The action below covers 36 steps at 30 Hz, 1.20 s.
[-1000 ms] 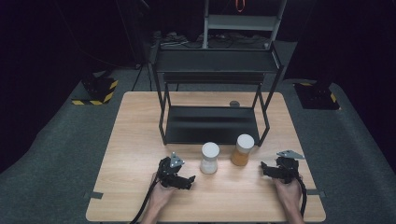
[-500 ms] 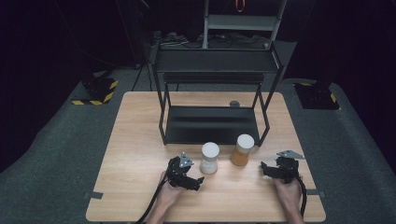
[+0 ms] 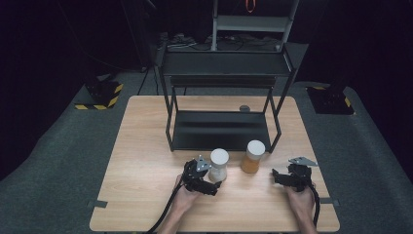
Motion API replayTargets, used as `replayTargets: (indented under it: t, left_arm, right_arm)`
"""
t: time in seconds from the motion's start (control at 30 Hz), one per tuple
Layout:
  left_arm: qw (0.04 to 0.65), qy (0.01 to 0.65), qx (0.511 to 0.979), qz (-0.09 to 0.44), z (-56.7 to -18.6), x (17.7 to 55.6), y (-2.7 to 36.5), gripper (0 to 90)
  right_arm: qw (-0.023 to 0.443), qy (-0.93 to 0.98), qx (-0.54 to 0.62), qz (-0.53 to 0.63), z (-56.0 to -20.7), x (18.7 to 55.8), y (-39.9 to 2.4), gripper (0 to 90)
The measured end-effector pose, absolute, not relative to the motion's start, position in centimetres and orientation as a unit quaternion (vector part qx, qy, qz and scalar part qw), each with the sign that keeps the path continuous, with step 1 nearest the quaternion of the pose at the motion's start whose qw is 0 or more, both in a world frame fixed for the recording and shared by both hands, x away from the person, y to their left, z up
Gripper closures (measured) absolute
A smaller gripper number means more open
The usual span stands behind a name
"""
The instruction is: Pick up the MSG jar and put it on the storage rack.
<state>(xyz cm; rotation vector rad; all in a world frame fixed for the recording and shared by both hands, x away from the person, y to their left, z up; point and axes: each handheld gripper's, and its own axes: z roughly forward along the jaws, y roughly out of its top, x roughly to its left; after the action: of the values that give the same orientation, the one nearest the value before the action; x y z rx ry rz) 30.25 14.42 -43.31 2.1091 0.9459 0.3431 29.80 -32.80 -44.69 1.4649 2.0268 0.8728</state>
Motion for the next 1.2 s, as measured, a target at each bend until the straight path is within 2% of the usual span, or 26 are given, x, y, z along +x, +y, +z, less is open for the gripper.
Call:
replayTargets:
  t: [0.53,1.2]
  left_arm:
    - [0.404,0.388,0.816,0.146,-42.9,30.7,12.9,7.2]
    - [0.420,0.384,0.806,0.167,-43.0,30.5,11.8,20.4]
  right_arm:
    - [0.244,0.742,0.536,0.320,-44.7,29.8,-32.8,8.9]
    - [0.244,0.742,0.536,0.320,-44.7,29.8,-32.8,8.9]
